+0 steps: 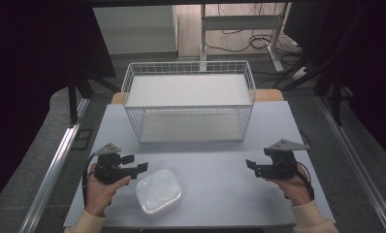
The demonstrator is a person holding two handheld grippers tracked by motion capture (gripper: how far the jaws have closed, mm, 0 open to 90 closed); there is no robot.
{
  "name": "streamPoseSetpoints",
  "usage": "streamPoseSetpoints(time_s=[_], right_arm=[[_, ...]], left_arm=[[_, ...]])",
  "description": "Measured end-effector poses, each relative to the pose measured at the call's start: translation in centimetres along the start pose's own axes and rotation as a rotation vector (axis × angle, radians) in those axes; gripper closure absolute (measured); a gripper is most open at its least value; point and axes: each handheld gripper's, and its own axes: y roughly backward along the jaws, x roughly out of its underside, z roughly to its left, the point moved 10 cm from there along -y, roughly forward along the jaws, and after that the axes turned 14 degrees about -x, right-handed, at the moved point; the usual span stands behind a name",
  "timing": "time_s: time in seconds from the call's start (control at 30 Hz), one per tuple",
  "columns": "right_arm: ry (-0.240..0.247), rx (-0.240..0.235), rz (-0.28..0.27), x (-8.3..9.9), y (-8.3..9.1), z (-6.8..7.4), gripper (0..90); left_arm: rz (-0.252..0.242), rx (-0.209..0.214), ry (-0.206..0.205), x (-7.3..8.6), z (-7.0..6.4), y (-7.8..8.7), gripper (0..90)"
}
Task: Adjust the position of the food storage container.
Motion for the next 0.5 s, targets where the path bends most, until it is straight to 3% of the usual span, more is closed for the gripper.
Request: streamPoseSetpoints(time_s=[0.27, 0.5], right_arm=[[-0.018, -0.022, 0.013, 0.2, 0.0, 0.0, 19.8], [-0.026, -0.013, 0.005, 0.1, 0.8, 0.1, 20.6]], left_arm=[[-0.017, 0.0, 0.009, 0.1, 0.0, 0.8, 28.8], [-0.024, 0.008, 0.008, 0.1, -0.4, 1.3, 28.9]])
